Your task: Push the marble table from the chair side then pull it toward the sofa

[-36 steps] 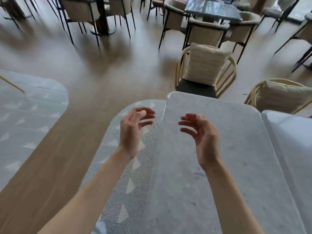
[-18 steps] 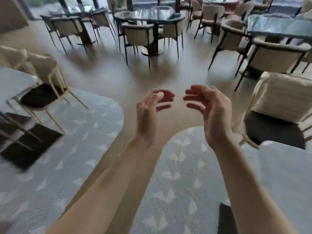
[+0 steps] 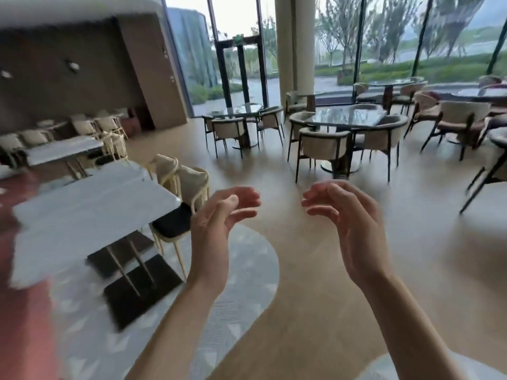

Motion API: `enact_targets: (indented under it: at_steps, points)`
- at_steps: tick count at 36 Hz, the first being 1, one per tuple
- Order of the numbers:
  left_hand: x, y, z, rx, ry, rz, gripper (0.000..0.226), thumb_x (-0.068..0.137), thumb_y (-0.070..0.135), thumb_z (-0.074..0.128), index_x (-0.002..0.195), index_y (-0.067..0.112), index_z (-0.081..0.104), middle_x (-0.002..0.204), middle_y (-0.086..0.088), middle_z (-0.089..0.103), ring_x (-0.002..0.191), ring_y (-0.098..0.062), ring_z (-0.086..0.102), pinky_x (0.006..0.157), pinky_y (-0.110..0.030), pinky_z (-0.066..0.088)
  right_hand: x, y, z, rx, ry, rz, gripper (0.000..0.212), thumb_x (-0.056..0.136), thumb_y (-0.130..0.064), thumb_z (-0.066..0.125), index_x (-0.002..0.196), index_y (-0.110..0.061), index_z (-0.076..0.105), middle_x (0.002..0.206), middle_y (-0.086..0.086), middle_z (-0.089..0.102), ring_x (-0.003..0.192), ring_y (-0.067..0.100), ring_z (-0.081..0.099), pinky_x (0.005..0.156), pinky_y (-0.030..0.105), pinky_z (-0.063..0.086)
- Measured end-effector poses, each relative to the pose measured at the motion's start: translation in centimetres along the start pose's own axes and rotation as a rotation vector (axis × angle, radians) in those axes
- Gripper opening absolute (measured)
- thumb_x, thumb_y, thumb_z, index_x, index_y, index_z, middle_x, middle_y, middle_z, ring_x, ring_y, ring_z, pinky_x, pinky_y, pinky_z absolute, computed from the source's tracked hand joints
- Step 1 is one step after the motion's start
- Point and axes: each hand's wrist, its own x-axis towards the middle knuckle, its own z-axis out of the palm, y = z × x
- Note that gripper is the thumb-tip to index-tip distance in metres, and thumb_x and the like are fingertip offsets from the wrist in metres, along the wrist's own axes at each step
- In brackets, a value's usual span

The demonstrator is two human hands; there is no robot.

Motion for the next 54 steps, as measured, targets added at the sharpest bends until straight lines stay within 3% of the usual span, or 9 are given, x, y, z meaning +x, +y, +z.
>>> enact_targets:
  at_steps: [5, 10, 13, 17, 26, 33, 39, 45, 54]
  points:
    - [5.6, -2.2, -2.8, 0.131, 0.192, 0.014, 0.028, 0.086, 0.016, 0.050, 0.094, 0.005, 0.074, 0.096, -0.019, 0.074, 0.094, -0.032, 0.070, 0.088, -0.047, 0.054, 8.1, 5.5, 0.9, 0.103, -0.072, 0.065, 0.023, 0.087, -0.023, 0.055, 0.086, -0.010, 0.075, 0.084, 0.013, 0.072, 0.079, 0.028, 0.068, 0.073, 0.037, 0.052]
    - [11.6, -4.1, -2.7, 0.187, 0.385, 0.078, 0.028, 0.084, 0.015, 0.049, 0.094, -0.001, 0.071, 0.093, -0.020, 0.073, 0.091, -0.034, 0.070, 0.083, -0.043, 0.056, 17.3, 8.8, 4.5, 0.188, -0.280, 0.131, 0.022, 0.083, -0.031, 0.060, 0.085, -0.016, 0.076, 0.082, 0.009, 0.073, 0.079, 0.027, 0.068, 0.072, 0.031, 0.054]
    - [15.2, -5.2, -2.5, 0.223, 0.459, 0.116, 0.027, 0.085, 0.014, 0.050, 0.092, 0.000, 0.072, 0.096, -0.022, 0.072, 0.096, -0.038, 0.068, 0.085, -0.044, 0.056, 21.9, 10.4, 6.5, 0.221, -0.383, 0.168, 0.020, 0.085, -0.025, 0.059, 0.084, -0.014, 0.077, 0.081, 0.011, 0.072, 0.080, 0.029, 0.066, 0.073, 0.032, 0.053]
    - [20.4, -7.8, -2.0, 0.262, 0.525, 0.147, 0.024, 0.086, 0.019, 0.053, 0.087, 0.008, 0.075, 0.095, -0.023, 0.072, 0.096, -0.038, 0.069, 0.084, -0.043, 0.056, 27.3, 13.0, 7.4, 0.271, -0.486, 0.183, 0.024, 0.077, -0.035, 0.062, 0.081, -0.017, 0.077, 0.080, 0.008, 0.072, 0.078, 0.022, 0.067, 0.071, 0.027, 0.054]
    - [34.7, -20.4, 0.4, 0.175, 0.540, 0.154, 0.025, 0.080, 0.030, 0.058, 0.085, 0.012, 0.076, 0.092, -0.018, 0.073, 0.094, -0.034, 0.070, 0.085, -0.042, 0.056, 42.3, 23.9, 5.8, 0.218, -0.585, 0.174, 0.023, 0.088, -0.022, 0.056, 0.081, -0.017, 0.077, 0.080, 0.006, 0.073, 0.077, 0.021, 0.068, 0.069, 0.026, 0.054]
    - [52.1, -31.6, 3.4, -0.002, 0.568, 0.135, 0.041, 0.084, 0.019, 0.053, 0.107, -0.013, 0.062, 0.103, -0.032, 0.067, 0.094, -0.038, 0.068, 0.086, -0.046, 0.055, 58.9, 32.5, 3.5, 0.080, -0.565, 0.164, 0.023, 0.090, -0.023, 0.057, 0.084, -0.017, 0.078, 0.081, 0.007, 0.074, 0.079, 0.023, 0.069, 0.072, 0.029, 0.054]
    - [65.8, -37.1, 4.7, 0.016, 0.551, 0.159, 0.032, 0.083, 0.015, 0.051, 0.096, -0.010, 0.065, 0.097, -0.032, 0.067, 0.089, -0.037, 0.068, 0.085, -0.047, 0.052, 73.4, 38.3, 2.8, 0.102, -0.537, 0.147, 0.023, 0.090, -0.022, 0.056, 0.085, -0.014, 0.077, 0.085, 0.010, 0.073, 0.080, 0.024, 0.069, 0.070, 0.027, 0.054]
    - [79.2, -43.9, 1.0, 0.119, 0.487, 0.225, 0.020, 0.084, 0.018, 0.055, 0.085, 0.010, 0.073, 0.090, -0.019, 0.070, 0.087, -0.034, 0.067, 0.077, -0.044, 0.055, 86.5, 47.7, 3.1, 0.121, -0.511, 0.124, 0.023, 0.089, -0.020, 0.056, 0.082, -0.012, 0.076, 0.080, 0.009, 0.072, 0.076, 0.021, 0.068, 0.069, 0.027, 0.053]
    - [99.5, -55.1, -8.0, 0.195, 0.617, 0.218, 0.021, 0.083, 0.016, 0.054, 0.086, 0.005, 0.070, 0.088, -0.021, 0.067, 0.083, -0.032, 0.065, 0.074, -0.040, 0.052, 107.1, 64.3, 9.2, 0.132, -0.547, 0.163, 0.025, 0.087, -0.023, 0.055, 0.078, -0.015, 0.076, 0.077, 0.008, 0.072, 0.075, 0.022, 0.067, 0.069, 0.028, 0.052]
